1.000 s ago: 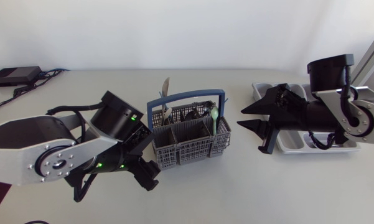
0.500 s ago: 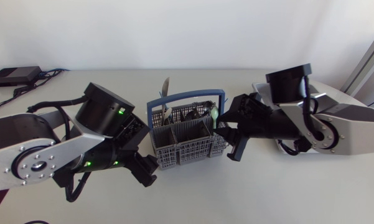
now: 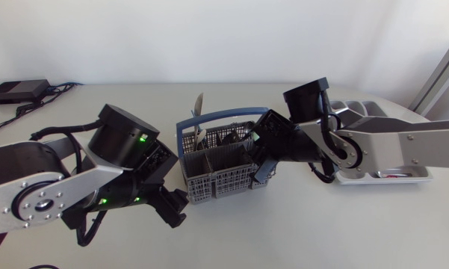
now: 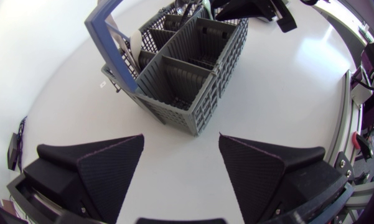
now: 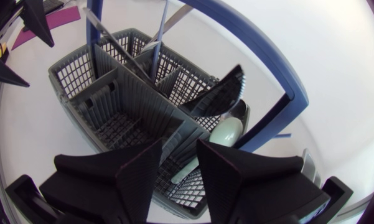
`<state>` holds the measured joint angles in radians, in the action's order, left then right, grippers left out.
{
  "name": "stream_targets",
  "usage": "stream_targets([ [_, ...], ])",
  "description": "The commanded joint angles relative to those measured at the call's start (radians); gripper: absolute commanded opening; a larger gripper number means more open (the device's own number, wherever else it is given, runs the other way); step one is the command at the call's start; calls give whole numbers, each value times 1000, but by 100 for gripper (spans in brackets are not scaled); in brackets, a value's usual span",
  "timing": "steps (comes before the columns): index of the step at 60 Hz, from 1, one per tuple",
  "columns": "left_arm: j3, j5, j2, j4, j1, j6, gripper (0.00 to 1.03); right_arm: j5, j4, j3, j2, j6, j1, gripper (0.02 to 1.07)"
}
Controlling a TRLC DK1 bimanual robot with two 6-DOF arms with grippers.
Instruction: Sort the cutlery from the basket into the organizer compartments.
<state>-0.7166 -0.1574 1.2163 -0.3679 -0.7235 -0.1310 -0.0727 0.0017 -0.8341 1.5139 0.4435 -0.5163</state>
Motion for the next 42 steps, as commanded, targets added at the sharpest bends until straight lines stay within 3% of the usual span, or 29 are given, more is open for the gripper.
stream_targets([
  [1,36,5,-17,6,9,16,83,28,-8,-25,22,-69,-10,43],
  [15,45,5,-23,11,13,11,83,96,32,-28,26,-138,-25,43],
  [42,55,5,-34,17,16,10,83,347,57,-99,140,-239,-128,44],
])
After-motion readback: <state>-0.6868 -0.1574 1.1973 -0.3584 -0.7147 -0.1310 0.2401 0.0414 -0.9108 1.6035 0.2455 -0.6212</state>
